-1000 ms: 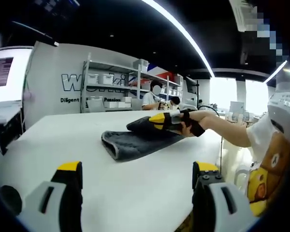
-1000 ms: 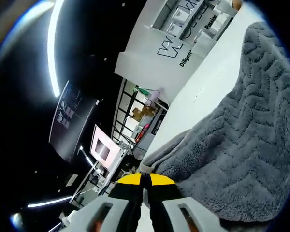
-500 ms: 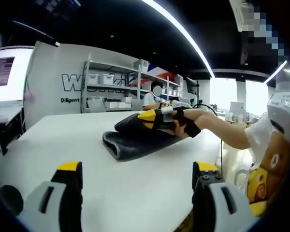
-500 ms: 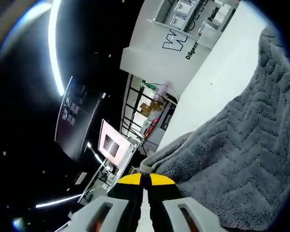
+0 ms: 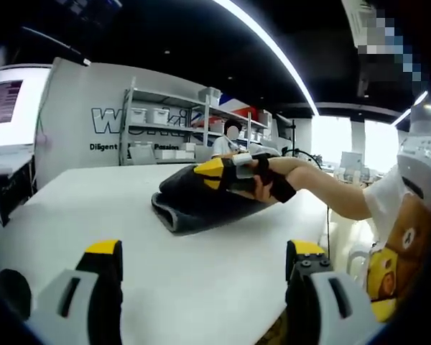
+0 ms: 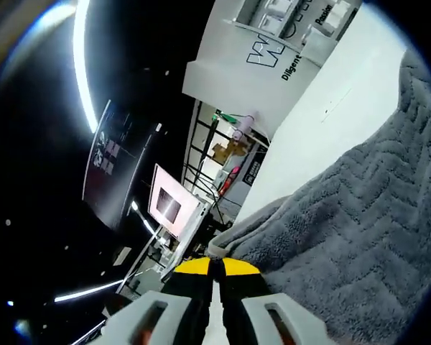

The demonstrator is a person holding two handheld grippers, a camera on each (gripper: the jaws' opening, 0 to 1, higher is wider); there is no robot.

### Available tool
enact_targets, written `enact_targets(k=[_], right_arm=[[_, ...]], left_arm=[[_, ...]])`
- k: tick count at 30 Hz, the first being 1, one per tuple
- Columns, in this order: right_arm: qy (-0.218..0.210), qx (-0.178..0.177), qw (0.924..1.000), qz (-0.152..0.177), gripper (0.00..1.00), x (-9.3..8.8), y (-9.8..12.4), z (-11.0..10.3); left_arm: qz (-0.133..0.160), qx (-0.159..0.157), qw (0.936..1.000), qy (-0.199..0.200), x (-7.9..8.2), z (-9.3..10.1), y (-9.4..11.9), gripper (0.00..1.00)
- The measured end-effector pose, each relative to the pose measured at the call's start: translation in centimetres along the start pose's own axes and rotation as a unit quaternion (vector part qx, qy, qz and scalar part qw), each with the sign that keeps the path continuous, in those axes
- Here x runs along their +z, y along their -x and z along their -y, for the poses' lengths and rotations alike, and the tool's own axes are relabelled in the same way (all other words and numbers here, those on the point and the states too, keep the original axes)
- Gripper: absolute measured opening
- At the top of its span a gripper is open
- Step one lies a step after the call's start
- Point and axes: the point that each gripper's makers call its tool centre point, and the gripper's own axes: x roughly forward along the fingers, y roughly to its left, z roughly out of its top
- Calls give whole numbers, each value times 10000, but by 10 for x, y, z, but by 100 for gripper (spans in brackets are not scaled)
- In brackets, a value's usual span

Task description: Fold the towel on the table until its edges align and the towel forms a compact rectangular stack.

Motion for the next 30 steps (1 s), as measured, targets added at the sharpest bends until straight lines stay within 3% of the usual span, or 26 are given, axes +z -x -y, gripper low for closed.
enact_targets(k=[10,16,17,19,30], right_arm=[[109,-229,9993,-281,3,-20,-13,12],[352,-436,9972,-488,3,-66,-51,-1],[303,-420,9975,-477,3,-42,-31,16],[347,-466,9970,-513,3,-28,-20,29],[479,-600,9950,-640,3,-32,-20,40]], left_arm=[[-2,29,10000,34,-2,1,2,99],[-4,30,10000,51,-4,2,3,99],[-7,27,10000,49,-4,3,2,99],[-4,25,10000,51,-4,3,2,99],[-2,20,10000,58,-4,5,3,99]])
